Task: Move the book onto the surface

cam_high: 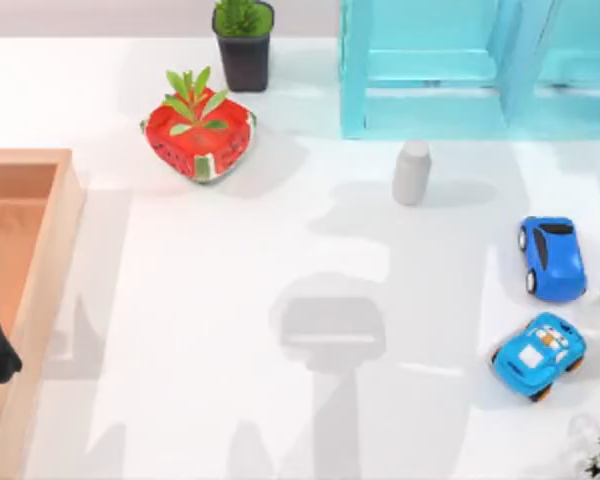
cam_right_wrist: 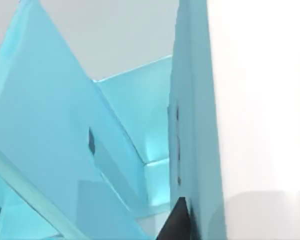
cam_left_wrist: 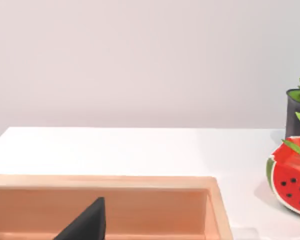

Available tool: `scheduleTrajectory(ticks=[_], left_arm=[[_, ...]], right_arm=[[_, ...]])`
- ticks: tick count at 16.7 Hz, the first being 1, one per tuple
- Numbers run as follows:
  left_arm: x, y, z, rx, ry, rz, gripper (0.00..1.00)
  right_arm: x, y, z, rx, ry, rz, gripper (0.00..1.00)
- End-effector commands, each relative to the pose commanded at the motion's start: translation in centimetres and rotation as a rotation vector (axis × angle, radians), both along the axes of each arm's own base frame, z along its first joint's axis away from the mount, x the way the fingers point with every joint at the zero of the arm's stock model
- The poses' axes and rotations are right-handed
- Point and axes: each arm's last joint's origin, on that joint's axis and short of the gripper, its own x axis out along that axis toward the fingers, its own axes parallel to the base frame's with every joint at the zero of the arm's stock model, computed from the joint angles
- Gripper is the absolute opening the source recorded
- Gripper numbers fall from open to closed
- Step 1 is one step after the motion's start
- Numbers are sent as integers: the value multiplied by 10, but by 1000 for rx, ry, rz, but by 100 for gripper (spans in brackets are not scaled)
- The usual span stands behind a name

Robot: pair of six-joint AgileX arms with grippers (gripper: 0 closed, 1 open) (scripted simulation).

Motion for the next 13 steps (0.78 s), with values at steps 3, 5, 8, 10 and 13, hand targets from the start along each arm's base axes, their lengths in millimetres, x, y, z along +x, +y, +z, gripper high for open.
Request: scheduleTrajectory(ticks=[3, 5, 8, 10, 13], left_arm=[[0, 0, 0, 0, 0, 0, 100], [0, 0, 0, 0, 0, 0, 100], [0, 0, 0, 0, 0, 0, 100], [0, 0, 0, 0, 0, 0, 100], [0, 0, 0, 0, 0, 0, 100]], right_arm=[[-49, 3, 43, -6, -45, 4, 0], [-74, 6, 57, -10, -55, 13, 0], [-95, 9, 69, -17, -69, 27, 0], [-97, 9, 71, -18, -72, 29, 0], [-96, 9, 69, -16, -68, 29, 0]])
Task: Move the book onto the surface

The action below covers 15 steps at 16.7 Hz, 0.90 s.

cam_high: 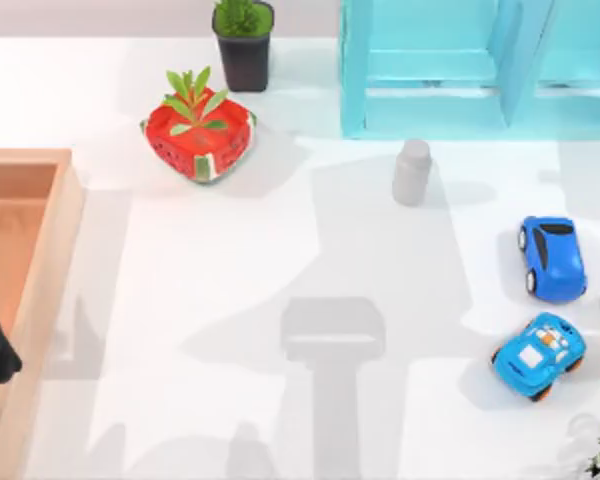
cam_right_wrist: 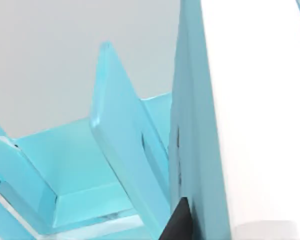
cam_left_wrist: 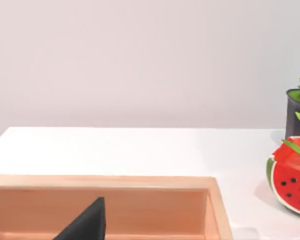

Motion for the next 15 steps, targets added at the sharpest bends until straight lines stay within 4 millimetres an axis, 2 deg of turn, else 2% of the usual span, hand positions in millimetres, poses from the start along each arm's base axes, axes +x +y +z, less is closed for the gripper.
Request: scheduleTrajectory(ticks=[3, 6, 8, 11, 13, 15], left_arm=[[0, 0, 0, 0, 0, 0, 100], [0, 0, 0, 0, 0, 0, 100], [0, 0, 0, 0, 0, 0, 100], [0, 0, 0, 0, 0, 0, 100], [0, 0, 0, 0, 0, 0, 100], [0, 0, 0, 0, 0, 0, 100]], right_arm=[[6, 7, -9, -17, 43, 10, 0], [21, 39, -31, -106, 146, 58, 0], [30, 73, -44, -214, 200, 109, 0], [34, 138, -59, -437, 231, 196, 0], [28, 186, -67, -612, 217, 250, 0], [13, 236, -75, -798, 185, 297, 0]])
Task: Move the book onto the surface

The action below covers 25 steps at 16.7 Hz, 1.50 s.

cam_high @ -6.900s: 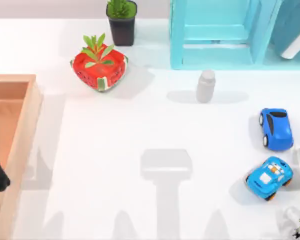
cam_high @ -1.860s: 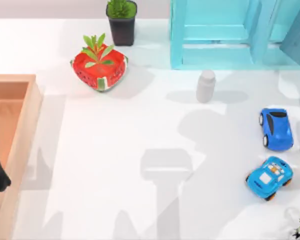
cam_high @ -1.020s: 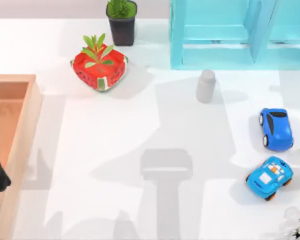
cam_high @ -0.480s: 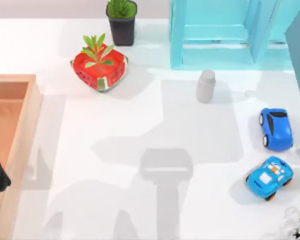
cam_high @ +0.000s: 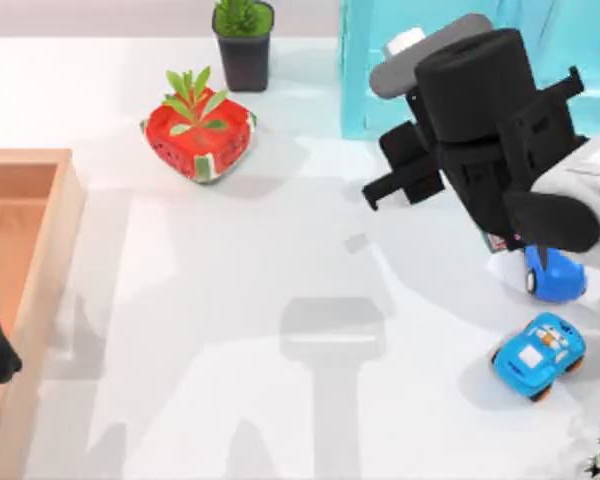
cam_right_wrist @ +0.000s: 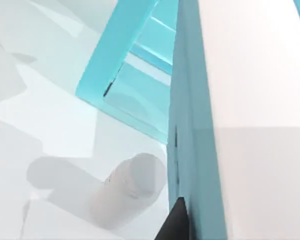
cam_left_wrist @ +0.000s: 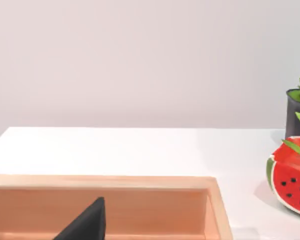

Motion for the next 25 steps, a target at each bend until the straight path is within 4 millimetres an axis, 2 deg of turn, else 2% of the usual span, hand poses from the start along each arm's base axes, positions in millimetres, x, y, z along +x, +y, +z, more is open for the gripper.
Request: scheduleTrajectory(ticks=[2, 5, 7, 9, 11, 13, 25], left_arm=[[0, 0, 0, 0, 0, 0, 100], [0, 0, 0, 0, 0, 0, 100], [0, 0, 0, 0, 0, 0, 100], [0, 0, 0, 0, 0, 0, 100], [0, 0, 0, 0, 0, 0, 100], [0, 0, 0, 0, 0, 0, 100], [0, 0, 0, 0, 0, 0, 100]], right_arm=[[-24, 47, -11, -181, -40, 76, 0], [-72, 105, -35, -457, -105, 189, 0], [-109, 133, -54, -634, -148, 261, 0], [-143, 152, -72, -789, -190, 325, 0], [-170, 162, -87, -906, -225, 374, 0], [-184, 166, -95, -968, -244, 400, 0], [-190, 167, -95, -974, -246, 403, 0]])
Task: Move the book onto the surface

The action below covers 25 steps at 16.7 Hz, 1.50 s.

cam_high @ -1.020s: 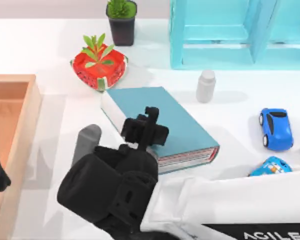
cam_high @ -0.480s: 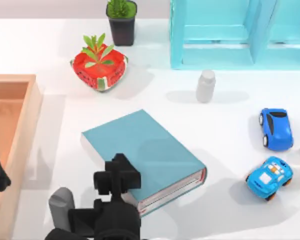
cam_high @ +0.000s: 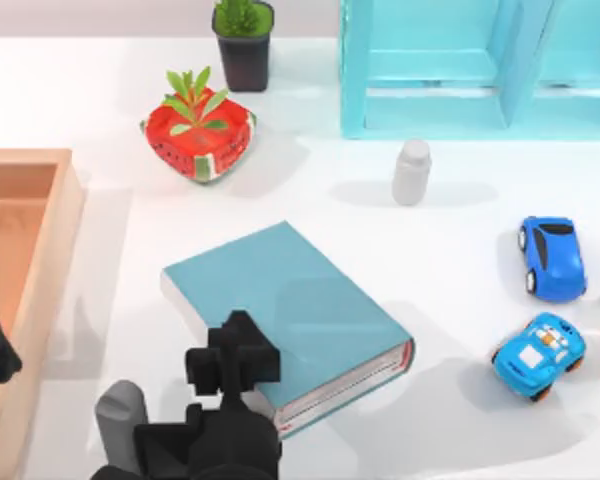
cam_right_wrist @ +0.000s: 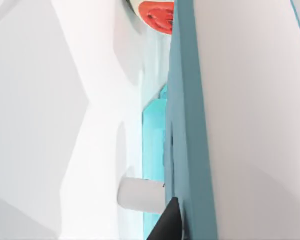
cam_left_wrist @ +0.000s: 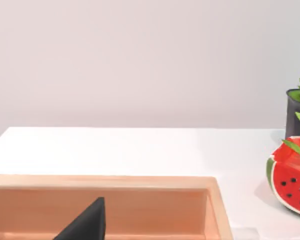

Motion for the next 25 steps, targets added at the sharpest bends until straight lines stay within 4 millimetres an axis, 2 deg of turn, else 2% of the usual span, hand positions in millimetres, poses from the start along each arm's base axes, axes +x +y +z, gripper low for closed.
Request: scheduleTrajectory(ticks=[3, 9, 12, 25], left_arm=[[0, 0, 0, 0, 0, 0, 100], [0, 0, 0, 0, 0, 0, 100], [0, 0, 0, 0, 0, 0, 100], [0, 0, 0, 0, 0, 0, 100]], right_arm=[[2, -1, -2, 5, 4, -3, 0], [2, -1, -31, 5, 2, -5, 0], [2, -1, -31, 5, 2, -5, 0], [2, -1, -31, 5, 2, -5, 98]])
